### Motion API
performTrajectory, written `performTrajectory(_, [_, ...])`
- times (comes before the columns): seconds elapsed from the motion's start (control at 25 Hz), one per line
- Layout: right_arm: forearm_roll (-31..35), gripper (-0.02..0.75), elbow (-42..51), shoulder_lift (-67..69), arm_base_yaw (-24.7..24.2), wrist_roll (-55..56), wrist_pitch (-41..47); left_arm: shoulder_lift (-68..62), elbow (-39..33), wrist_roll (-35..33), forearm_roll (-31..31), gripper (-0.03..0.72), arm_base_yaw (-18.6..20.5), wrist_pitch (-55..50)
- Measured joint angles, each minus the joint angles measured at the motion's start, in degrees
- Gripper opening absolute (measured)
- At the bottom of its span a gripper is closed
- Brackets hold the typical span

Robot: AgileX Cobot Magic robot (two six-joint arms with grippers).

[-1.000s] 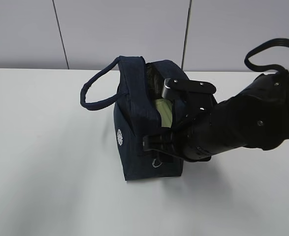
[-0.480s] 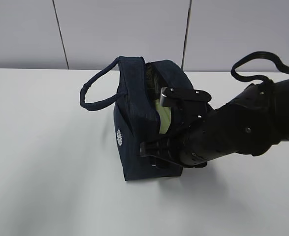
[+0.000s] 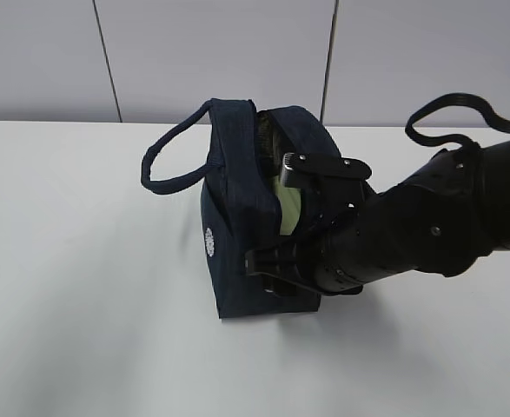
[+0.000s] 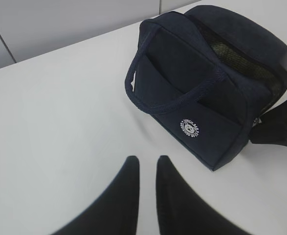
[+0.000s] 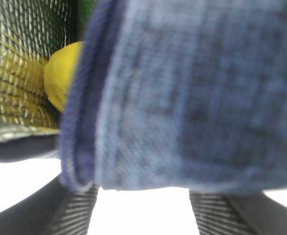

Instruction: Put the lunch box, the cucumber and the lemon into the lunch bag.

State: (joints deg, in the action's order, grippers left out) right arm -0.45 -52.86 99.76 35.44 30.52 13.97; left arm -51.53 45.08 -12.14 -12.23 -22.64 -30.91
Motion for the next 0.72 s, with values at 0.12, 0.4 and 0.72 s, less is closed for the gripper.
performTrajectory(0.12, [0.0,0.434,0.0,0.0,0.6,0.0,0.3,0.0,0.0,0.0,0.0,0.058,0.0,0.0])
performTrajectory(0.4, [0.0,0.434,0.0,0.0,2.3,-0.8,0.0,0.0,0.0,0.0,0.0,0.058,0.0,0.0])
performTrajectory(0.72, [0.0,0.434,0.0,0.4,2.2,-0.8,-1.8,0.0,0.0,0.0,0.6,0.059,0.0,0.0])
